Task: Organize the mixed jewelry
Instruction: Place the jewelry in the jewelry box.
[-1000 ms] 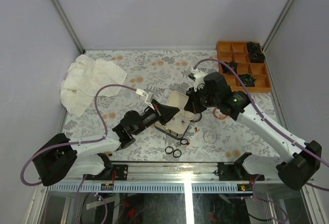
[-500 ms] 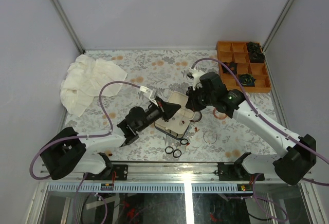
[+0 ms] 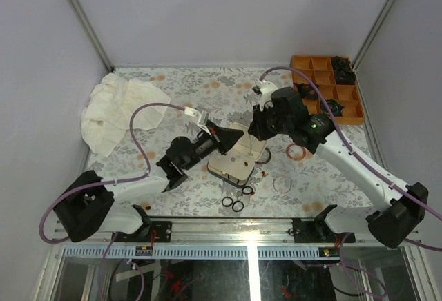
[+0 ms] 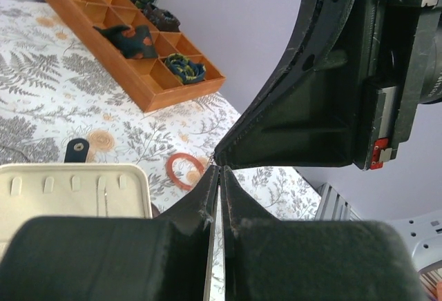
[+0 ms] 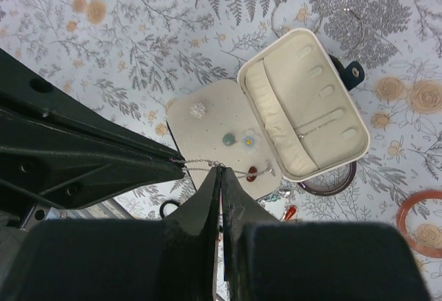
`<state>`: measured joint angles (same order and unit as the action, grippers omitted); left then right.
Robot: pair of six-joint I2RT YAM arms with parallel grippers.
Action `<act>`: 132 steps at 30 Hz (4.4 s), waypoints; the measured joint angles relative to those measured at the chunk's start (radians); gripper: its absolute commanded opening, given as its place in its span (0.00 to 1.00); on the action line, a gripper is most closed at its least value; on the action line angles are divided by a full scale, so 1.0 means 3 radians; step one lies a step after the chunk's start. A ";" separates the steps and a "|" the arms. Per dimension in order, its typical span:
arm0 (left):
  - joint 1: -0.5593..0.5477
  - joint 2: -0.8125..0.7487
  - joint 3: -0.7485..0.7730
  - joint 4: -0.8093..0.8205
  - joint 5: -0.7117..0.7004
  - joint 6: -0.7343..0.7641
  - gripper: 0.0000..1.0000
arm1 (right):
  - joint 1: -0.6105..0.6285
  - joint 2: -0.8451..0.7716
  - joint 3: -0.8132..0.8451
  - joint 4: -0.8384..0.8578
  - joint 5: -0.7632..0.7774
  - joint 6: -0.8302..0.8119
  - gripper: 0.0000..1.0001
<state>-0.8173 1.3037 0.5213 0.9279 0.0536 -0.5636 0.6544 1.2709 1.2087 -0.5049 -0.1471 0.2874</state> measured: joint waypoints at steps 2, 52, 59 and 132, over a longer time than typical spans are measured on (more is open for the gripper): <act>0.0005 0.0000 0.0041 0.0001 0.0010 0.0004 0.00 | 0.0000 0.0000 0.0064 -0.0006 0.0000 -0.0001 0.00; 0.0748 0.0865 0.0301 0.0659 0.0675 -0.0187 0.00 | -0.0008 0.0688 0.0318 0.0161 0.0446 -0.0183 0.00; 0.0768 0.0946 0.0399 0.0670 0.0729 -0.0214 0.00 | -0.0047 0.0755 0.0324 0.0188 0.0462 -0.0228 0.00; 0.0862 0.1303 0.0441 0.0847 0.0865 -0.0300 0.00 | -0.0153 0.0891 -0.0206 0.0521 0.0505 -0.0220 0.00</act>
<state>-0.5587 1.6947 0.6537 1.1820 0.3130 -0.6537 0.6086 1.5383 1.1469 -0.3485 0.0044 0.2214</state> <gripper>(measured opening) 0.003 0.011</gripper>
